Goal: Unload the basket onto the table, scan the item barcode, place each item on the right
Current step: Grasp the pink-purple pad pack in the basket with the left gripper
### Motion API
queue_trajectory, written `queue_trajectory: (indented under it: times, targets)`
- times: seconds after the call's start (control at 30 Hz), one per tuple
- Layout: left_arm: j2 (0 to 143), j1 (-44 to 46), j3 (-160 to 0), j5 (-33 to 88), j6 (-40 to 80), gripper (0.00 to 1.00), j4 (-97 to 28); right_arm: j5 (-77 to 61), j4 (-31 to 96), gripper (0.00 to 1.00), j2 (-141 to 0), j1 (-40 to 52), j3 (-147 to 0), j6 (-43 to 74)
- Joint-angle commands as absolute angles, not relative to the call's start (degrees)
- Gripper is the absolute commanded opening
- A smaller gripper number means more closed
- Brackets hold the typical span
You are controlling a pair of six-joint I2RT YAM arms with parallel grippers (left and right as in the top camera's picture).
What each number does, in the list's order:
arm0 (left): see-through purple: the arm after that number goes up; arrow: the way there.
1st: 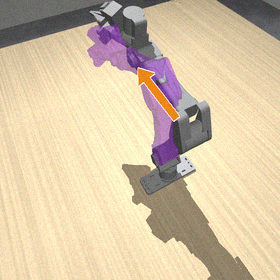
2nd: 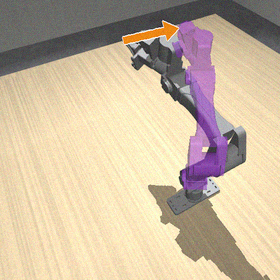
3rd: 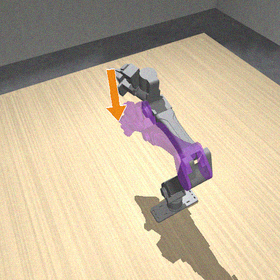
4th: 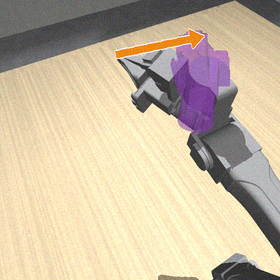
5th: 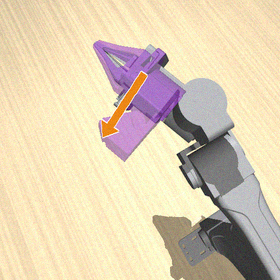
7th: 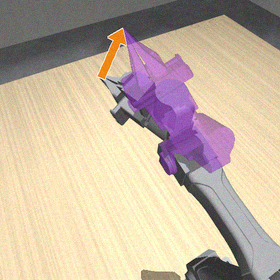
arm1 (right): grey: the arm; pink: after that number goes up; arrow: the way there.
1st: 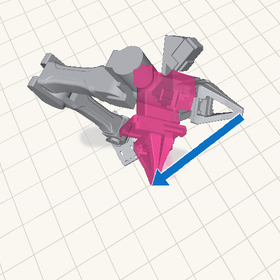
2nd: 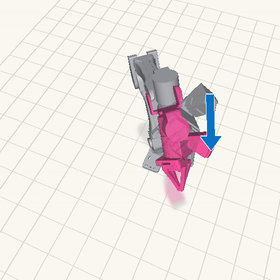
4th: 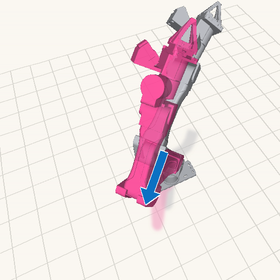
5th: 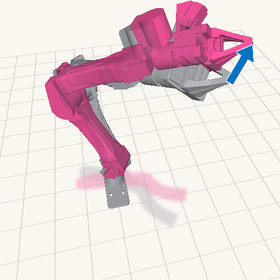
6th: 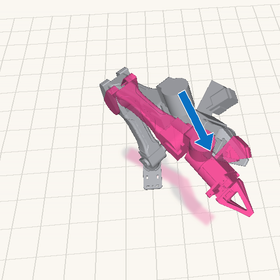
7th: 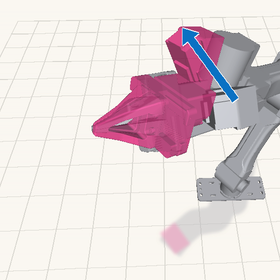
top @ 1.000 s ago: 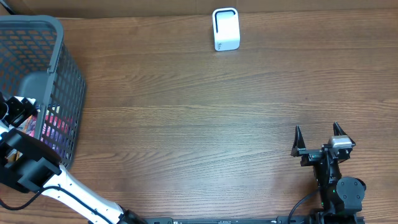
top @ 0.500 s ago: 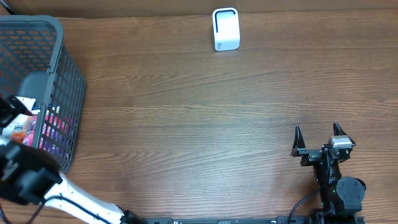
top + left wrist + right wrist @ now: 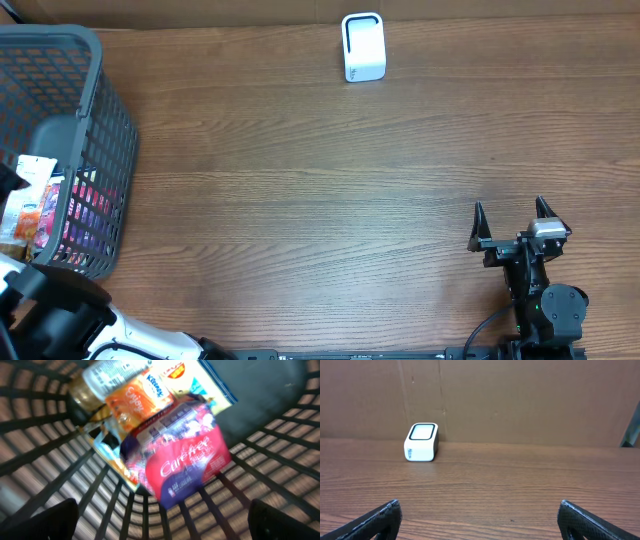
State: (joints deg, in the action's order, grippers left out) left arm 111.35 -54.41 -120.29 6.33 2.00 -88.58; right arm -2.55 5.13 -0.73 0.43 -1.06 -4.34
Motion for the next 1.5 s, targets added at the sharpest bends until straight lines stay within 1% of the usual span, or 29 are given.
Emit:
queue_trajectory:
  times: [0.0, 0.13, 0.23, 0.33, 0.53, 0.73, 0.83, 1.13, 1.2, 1.27, 1.3, 1.33, 1.4, 1.43, 1.47]
  targets:
    - [112.12, -54.30, -115.77, 7.84, 3.99, 1.00, -84.93, -2.17, 4.73, 1.00, -0.16, 0.69, -0.47, -4.51]
    - [112.18, -54.30, -115.09, 10.98, 2.68, 1.00, -82.30, -2.17, 4.73, 1.00, -0.16, 0.69, -0.47, -4.51]
    - [112.18, -53.91, -114.50, 12.71, -3.40, 0.95, -80.66, -2.17, 4.73, 1.00, -0.16, 0.69, -0.47, -4.51]
    - [112.18, -53.15, -111.46, 12.67, -5.48, 0.97, -79.13, -2.17, 4.73, 1.00, -0.16, 0.69, -0.47, -4.51]
    - [112.18, -51.70, -100.90, 8.62, -7.35, 0.99, -73.89, -2.17, 4.73, 1.00, -0.16, 0.69, -0.47, -4.51]
    - [112.18, -51.72, -96.14, 5.67, -7.77, 1.00, -68.75, -2.17, 4.73, 1.00, -0.16, 0.69, -0.47, -4.51]
    - [112.18, -51.72, -94.85, 5.45, -7.79, 0.98, -65.56, -2.17, 4.73, 1.00, -0.16, 0.69, -0.47, -4.51]
    - [112.20, -51.70, -92.42, 5.63, -8.19, 0.76, -62.17, -2.17, 4.73, 1.00, -0.16, 0.69, -0.47, -4.51]
    - [112.20, -51.70, -90.59, 5.61, -8.19, 0.68, -61.60, -2.17, 4.73, 1.00, -0.16, 0.69, -0.47, -4.51]
    - [112.20, -51.70, -88.77, 5.58, -8.19, 0.56, -60.95, -2.17, 4.73, 1.00, -0.16, 0.69, -0.47, -4.51]
    - [112.20, -51.70, -88.12, 5.56, -8.19, 0.52, -60.69, -2.17, 4.73, 1.00, -0.16, 0.69, -0.47, -4.51]
    - [112.20, -51.70, -87.68, 5.56, -8.19, 0.45, -60.55, -2.17, 4.73, 1.00, -0.16, 0.69, -0.47, -4.51]
    - [112.20, -51.70, -87.53, 5.54, -8.16, 0.25, -60.55, -2.17, 4.73, 1.00, -0.16, 0.69, -0.47, -4.51]
    - [112.18, -51.70, -87.55, 5.54, -8.16, 0.19, -60.58, -2.17, 4.73, 1.00, -0.16, 0.69, -0.47, -4.51]
    - [112.16, -51.72, -87.66, 5.54, -8.16, 0.10, -60.64, -2.17, 4.73, 1.00, -0.16, 0.69, -0.47, -4.51]
